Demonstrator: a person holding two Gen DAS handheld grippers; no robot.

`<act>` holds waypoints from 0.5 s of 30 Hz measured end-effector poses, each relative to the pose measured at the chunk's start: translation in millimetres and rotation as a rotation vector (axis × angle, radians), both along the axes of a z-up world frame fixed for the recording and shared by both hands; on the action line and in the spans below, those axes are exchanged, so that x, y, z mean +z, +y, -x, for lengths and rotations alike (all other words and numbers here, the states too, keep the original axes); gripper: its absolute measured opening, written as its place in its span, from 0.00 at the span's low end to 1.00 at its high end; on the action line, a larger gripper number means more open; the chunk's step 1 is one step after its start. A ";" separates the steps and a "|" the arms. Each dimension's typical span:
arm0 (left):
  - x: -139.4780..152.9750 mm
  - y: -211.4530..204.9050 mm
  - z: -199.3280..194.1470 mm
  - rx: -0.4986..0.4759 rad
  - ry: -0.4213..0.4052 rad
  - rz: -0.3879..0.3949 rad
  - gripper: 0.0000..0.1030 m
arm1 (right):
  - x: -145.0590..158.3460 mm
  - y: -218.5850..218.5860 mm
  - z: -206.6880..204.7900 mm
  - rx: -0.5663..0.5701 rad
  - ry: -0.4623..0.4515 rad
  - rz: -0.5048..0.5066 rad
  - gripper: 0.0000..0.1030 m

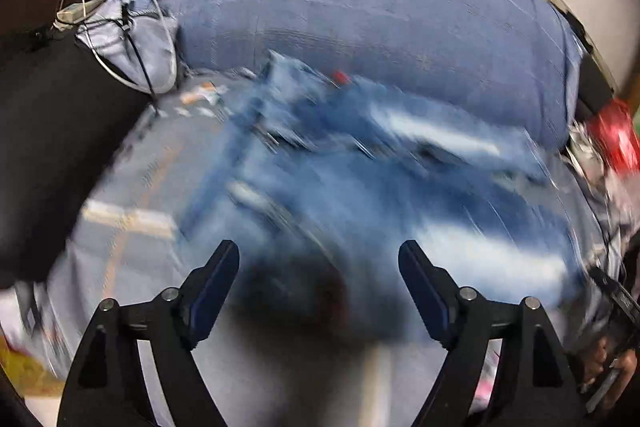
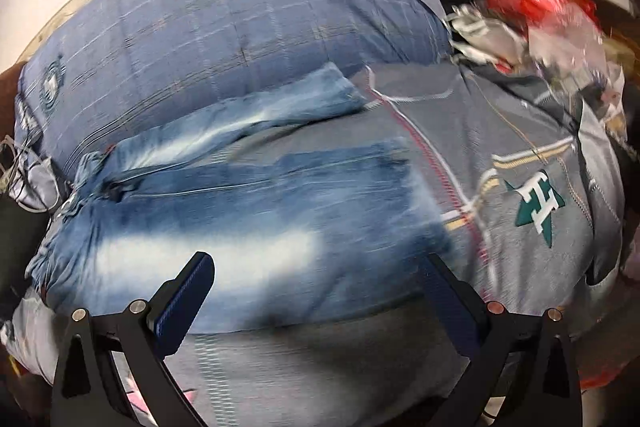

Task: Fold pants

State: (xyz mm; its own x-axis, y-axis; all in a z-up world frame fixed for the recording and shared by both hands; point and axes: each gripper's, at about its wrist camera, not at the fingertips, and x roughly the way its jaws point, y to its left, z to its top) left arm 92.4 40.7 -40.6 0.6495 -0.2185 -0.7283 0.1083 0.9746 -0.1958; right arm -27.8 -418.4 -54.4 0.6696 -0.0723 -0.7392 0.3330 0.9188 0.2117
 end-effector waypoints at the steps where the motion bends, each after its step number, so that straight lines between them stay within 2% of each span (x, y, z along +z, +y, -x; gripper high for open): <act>1: -2.8 9.3 -12.9 0.007 0.005 -0.019 0.79 | -4.6 -13.0 -2.9 0.001 0.010 -0.040 1.00; 5: -24.8 30.8 -53.0 -0.056 0.097 -0.001 0.79 | -25.0 -55.1 -11.8 -0.023 0.048 -0.180 1.00; 10: -50.5 16.6 -65.0 -0.189 0.174 0.009 0.79 | -42.0 -85.6 -14.4 -0.056 0.026 -0.280 1.00; 12: -57.4 1.8 -64.3 -0.252 0.200 -0.012 0.66 | -46.0 -93.2 -16.5 -0.070 0.026 -0.300 1.00; 13: -59.1 -5.6 -62.4 -0.273 0.203 -0.036 0.52 | -46.9 -95.4 -17.4 -0.075 0.028 -0.301 1.00; 15: -54.0 -16.2 -54.4 -0.282 0.166 -0.079 0.40 | -47.3 -93.9 -18.7 -0.067 0.034 -0.284 1.00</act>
State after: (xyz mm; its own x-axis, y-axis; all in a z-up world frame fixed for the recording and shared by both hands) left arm 146.8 24.6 -94.6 0.4424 -0.3119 -0.8409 0.3491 0.9235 -0.1588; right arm -9.1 -512.3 -101.7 0.6447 0.0979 -0.7581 0.4020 0.8002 0.4451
